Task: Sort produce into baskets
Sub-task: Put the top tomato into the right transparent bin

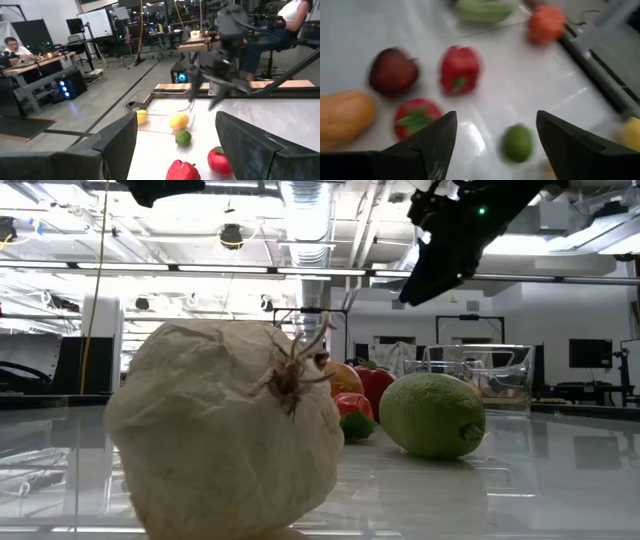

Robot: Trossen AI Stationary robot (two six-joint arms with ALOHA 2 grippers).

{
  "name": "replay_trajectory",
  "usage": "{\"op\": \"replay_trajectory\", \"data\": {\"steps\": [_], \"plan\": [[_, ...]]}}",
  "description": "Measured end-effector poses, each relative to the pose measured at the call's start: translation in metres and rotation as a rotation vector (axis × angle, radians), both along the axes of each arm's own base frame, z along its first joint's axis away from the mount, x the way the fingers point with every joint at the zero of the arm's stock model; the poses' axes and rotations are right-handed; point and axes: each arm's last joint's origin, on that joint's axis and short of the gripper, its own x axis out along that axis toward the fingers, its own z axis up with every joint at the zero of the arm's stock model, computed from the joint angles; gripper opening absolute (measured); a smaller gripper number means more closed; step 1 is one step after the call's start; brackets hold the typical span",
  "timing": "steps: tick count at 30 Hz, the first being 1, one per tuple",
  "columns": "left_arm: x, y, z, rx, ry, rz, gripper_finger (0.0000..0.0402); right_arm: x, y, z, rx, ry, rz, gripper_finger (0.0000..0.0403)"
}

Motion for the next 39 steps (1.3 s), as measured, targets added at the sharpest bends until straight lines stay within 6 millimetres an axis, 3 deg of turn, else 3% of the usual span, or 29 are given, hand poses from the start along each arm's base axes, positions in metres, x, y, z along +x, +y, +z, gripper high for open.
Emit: {"op": "replay_trajectory", "data": {"steps": [4,8,17,26,34,39], "plan": [[0.0,0.0,0.0,-0.001,0.0,-0.001,0.0256,0.021,0.027,-0.023,-0.001,0.02,0.088,0.0353],[0.0,0.0,0.0,-0.001,-0.001,-0.001,0.0256,0.04,0.04,-0.037,-0.006,0.054,0.118,0.0393],[0.0,0.0,-0.001,0.0,0.016,-0.001,0.0256,0.069,0.026,-0.065,0.058,0.125,0.094,0.0394],[0.0,0.0,-0.002,0.001,0.017,-0.002,0.0256,0.076,0.018,-0.104,0.095,0.256,0.093,0.038],[0.0,0.0,-0.002,0.001,0.017,-0.002,0.0256,0.071,0.019,-0.098,0.072,0.281,0.085,0.033],[0.0,0.0,-0.001,0.001,0.016,-0.002,0.0256,0.061,0.022,-0.05,-0.018,0.275,0.041,0.034]]}}
